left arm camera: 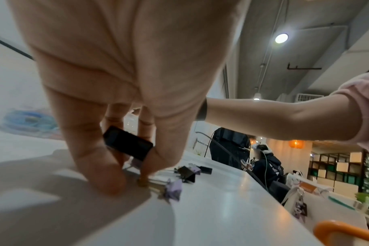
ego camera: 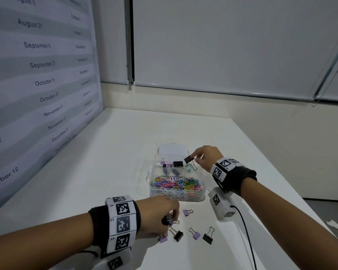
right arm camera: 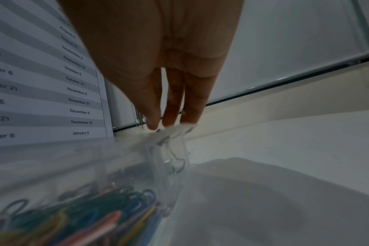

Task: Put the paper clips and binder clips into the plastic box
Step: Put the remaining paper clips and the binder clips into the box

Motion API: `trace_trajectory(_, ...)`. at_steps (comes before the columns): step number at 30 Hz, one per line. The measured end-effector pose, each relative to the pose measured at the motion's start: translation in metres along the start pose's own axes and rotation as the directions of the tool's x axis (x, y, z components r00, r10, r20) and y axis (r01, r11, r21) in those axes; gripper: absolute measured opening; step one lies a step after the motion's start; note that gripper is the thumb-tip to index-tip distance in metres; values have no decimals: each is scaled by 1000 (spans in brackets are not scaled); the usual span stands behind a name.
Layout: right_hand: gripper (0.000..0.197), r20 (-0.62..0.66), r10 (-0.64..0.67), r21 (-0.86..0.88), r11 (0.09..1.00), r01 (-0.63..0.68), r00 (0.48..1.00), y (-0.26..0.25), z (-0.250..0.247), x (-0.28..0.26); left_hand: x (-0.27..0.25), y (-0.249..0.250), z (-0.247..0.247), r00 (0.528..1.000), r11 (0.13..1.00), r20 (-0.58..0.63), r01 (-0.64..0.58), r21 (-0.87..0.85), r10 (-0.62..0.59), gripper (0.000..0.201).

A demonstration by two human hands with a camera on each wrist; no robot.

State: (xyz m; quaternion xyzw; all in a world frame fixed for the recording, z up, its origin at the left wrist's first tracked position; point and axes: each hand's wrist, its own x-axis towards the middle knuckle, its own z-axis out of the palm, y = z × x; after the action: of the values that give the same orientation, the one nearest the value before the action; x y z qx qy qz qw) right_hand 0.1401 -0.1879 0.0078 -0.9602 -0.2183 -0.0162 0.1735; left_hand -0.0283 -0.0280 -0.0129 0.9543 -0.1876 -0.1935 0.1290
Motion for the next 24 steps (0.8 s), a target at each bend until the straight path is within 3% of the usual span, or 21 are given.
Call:
trace_trajectory(4,24,8,-41,28,999,41,999,0,-4,-13,2,-2,5,1000,1000,-14,5,8,-5,37)
trace_trajectory(8,18,65,-163,-16,986,165,984,-6,-12,-37,5,-4,5,1000,1000,0,-19,2,19,33)
trace_trajectory(13,16,256,-330,-20,938,346,909,-19,-23,-88,6,-4,-4,1000,997,19,-22,-71,23,15)
trace_trajectory(15,26,335,-350,-11,927,376,875,-20,-22,-106,5,-5,-9,1000,993,-19,-24,-117,22,10)
trace_trajectory(20,75,467,-267,-23,949,313,843,-14,-7,-133,6,-8,-30,996,952,-65,37,-303,-60,23)
trace_trajectory(24,83,519,-246,11,960,281,819,-21,4,-134,19,-16,-50,970,949,-210,48,-312,-118,24)
